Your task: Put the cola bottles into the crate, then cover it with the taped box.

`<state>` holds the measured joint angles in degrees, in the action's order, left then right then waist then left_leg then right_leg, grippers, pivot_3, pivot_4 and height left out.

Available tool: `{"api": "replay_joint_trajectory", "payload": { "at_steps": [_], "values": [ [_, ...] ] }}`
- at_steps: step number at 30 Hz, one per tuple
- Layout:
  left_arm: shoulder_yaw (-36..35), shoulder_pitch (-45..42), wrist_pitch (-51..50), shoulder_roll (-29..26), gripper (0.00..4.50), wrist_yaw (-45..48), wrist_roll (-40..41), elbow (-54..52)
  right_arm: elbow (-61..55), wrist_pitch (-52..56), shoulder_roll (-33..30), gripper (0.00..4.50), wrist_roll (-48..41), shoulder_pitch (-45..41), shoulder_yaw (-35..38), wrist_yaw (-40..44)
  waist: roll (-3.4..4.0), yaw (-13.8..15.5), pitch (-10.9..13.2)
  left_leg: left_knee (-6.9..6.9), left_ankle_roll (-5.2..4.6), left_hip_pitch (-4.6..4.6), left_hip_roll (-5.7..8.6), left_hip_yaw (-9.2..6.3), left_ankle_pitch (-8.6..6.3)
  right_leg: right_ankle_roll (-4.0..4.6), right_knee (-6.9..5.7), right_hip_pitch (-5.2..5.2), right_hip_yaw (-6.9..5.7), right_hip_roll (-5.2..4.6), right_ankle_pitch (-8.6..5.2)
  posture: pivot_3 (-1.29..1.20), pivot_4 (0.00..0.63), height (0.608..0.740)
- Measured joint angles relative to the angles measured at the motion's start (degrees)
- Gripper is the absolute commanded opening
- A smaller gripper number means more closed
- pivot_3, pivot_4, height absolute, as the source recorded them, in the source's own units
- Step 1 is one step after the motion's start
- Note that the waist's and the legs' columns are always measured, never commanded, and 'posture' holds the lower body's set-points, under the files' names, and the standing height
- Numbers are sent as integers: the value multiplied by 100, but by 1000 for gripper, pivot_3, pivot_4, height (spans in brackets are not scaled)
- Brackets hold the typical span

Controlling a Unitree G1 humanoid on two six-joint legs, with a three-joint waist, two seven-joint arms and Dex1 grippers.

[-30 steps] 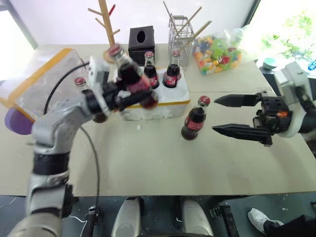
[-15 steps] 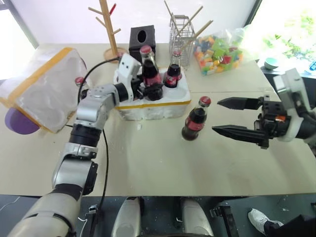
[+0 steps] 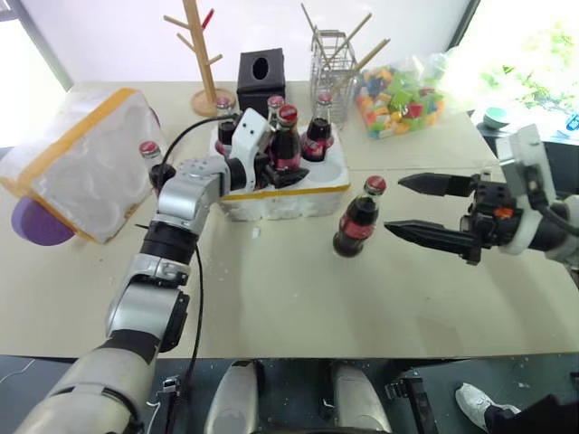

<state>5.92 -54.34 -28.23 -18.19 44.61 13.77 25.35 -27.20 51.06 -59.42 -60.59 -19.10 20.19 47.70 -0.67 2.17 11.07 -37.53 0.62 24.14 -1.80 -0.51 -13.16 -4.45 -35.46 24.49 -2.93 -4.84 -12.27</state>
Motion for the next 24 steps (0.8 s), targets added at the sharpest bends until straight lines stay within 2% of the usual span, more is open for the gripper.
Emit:
{"api": "replay_joint_trajectory", "payload": {
  "at_steps": [6, 13, 15, 19, 24],
  "values": [
    [-88, 346, -470, -198, 4479, -71, 83, -762, 123, -73, 77, 4500, 106, -103, -105, 50, 0, -22, 0, 10, 0, -7, -2, 0, 0, -2, -2, 2, 2, 4, 1, 0, 150, 740],
    [-397, 467, -927, -251, 4479, -188, 336, -1091, 294, -153, 175, 4500, 334, -181, -248, 128, -1, -6, 1, 7, 0, -5, -2, 0, 0, -2, -2, 2, 3, 5, 1, 0, 150, 740],
    [-473, 447, -921, -287, 3954, -186, 379, -1112, 314, -154, 204, 4500, 353, -212, -294, 171, -1, -3, 1, 8, 0, -5, -2, 0, 0, -2, -2, 2, 3, 5, 1, 0, 150, 740],
    [-495, 397, -833, -291, 2179, -191, 387, -1122, 328, -154, 208, 4500, 360, -217, -312, 222, -1, 5, 1, 7, 0, -4, -2, 0, 0, -2, -1, 2, 3, 5, 1, 0, 150, 740],
    [-467, 382, -841, -346, 2179, -183, 367, -1133, 326, -150, 208, 4500, 349, -217, -310, 219, -1, 0, 1, 7, 0, -5, -2, 0, 0, -1, -2, 2, 3, 5, 1, 0, 150, 740]
  ]
}}
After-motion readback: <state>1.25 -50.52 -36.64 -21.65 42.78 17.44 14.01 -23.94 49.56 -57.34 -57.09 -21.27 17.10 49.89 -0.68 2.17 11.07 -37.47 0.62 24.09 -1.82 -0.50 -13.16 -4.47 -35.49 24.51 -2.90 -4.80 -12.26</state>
